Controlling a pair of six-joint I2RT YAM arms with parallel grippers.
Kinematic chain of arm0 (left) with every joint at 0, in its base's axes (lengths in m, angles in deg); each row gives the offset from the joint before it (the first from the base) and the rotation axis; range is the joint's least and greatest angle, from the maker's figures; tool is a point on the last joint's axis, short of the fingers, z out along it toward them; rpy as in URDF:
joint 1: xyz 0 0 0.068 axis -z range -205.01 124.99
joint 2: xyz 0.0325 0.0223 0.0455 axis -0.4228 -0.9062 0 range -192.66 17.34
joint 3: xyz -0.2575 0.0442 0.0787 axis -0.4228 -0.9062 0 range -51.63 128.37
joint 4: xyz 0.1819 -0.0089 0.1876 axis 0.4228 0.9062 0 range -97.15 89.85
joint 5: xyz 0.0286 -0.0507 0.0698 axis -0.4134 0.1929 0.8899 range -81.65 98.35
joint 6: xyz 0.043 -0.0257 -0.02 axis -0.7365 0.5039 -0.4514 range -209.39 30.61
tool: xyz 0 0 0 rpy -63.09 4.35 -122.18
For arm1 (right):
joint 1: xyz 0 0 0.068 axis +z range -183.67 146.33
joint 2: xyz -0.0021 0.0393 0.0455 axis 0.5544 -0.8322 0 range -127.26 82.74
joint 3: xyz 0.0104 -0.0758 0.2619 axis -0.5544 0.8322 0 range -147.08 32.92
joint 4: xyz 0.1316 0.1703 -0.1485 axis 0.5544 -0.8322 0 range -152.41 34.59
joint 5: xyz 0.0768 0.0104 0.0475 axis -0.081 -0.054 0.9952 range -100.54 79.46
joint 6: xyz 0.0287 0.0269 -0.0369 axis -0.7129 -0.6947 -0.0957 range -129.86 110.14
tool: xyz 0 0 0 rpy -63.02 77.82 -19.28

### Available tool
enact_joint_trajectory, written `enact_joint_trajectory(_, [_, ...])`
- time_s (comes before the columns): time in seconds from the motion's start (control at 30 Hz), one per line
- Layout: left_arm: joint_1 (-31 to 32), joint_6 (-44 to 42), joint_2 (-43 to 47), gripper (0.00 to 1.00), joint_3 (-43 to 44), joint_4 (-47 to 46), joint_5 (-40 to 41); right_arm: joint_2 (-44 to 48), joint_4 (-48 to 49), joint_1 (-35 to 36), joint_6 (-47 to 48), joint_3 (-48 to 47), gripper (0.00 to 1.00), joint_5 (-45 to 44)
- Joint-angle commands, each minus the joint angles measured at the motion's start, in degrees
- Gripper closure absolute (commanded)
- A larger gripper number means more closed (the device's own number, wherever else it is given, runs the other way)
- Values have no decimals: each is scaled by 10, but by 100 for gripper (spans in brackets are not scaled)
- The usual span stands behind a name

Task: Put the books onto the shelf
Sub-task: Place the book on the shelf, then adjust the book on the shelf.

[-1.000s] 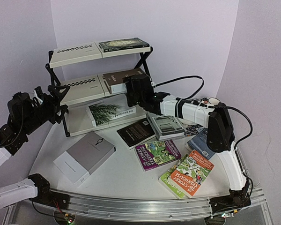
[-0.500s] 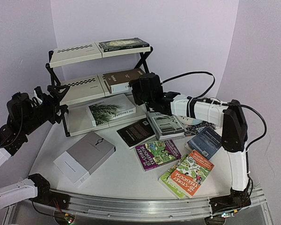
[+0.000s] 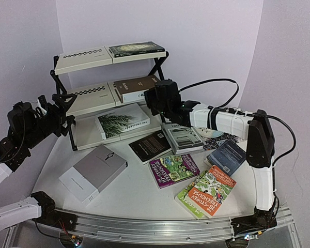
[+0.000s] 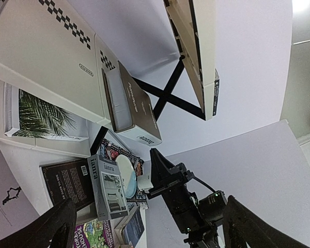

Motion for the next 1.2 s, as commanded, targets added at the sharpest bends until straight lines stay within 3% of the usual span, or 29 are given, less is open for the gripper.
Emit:
enact_joint_trajectory(0.0, [0,-6,6,0,9,-4,-5,-21,19,2,-4,-49,100,0])
enact_joint_trajectory(0.57, [-1,-30,3,0,39,18,16,-128,-2,-8,-24,-184,100,4])
enact_joint_trajectory(1.0, [0,-40,-9,0,36,20,21,-148,-16,-20,-22,-221,100,12])
enact_joint_trajectory(1.17, [0,-62,-13,0,33,20,11,-110,-14,-19,10,-195,89,29])
